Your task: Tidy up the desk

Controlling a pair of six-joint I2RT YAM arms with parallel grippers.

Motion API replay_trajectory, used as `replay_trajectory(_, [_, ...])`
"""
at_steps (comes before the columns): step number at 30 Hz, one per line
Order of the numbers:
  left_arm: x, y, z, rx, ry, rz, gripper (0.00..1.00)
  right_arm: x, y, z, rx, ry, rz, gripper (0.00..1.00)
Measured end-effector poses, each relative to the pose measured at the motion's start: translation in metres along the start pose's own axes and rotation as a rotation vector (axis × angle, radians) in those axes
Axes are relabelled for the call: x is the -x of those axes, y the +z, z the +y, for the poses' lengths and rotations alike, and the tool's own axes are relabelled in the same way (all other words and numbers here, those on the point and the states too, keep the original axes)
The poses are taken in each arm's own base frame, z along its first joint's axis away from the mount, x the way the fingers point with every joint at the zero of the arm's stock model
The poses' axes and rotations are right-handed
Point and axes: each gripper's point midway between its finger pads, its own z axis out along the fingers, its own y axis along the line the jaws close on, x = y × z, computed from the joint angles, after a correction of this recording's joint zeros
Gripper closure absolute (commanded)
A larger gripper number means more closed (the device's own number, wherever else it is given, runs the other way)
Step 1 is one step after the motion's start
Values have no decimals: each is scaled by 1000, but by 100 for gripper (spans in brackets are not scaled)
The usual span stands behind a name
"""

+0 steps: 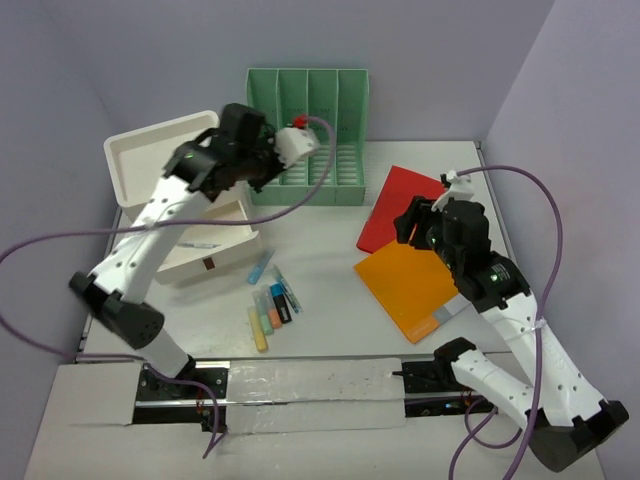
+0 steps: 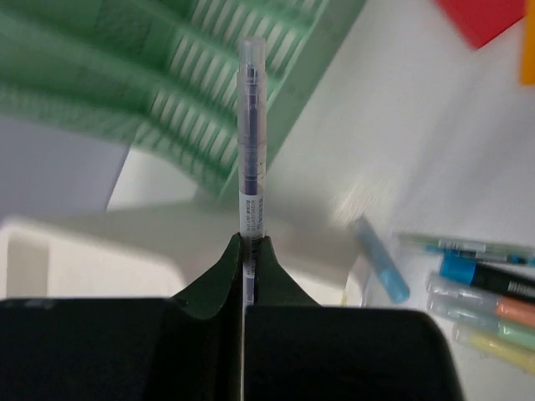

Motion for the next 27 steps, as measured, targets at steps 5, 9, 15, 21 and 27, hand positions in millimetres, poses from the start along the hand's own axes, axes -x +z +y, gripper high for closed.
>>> replay_trajectory(5, [-83, -64, 27, 125, -180, 134, 100, -18, 19, 19, 51, -13, 83, 38])
replay_trajectory(9, [-141, -59, 4, 91, -255, 264, 100, -40, 34, 71, 153, -117, 192, 36])
replay_trajectory(15, [-213, -33, -38, 18, -284, 460, 100, -67, 68, 163, 271, -314, 318, 35])
replay_trajectory(21, [-247, -34, -27, 99, -266, 551, 83, -148, 89, 203, 289, -618, 482, 33])
replay_trajectory(27, [-255, -37, -28, 120, -259, 571, 38, -202, 87, 215, 311, -792, 614, 33])
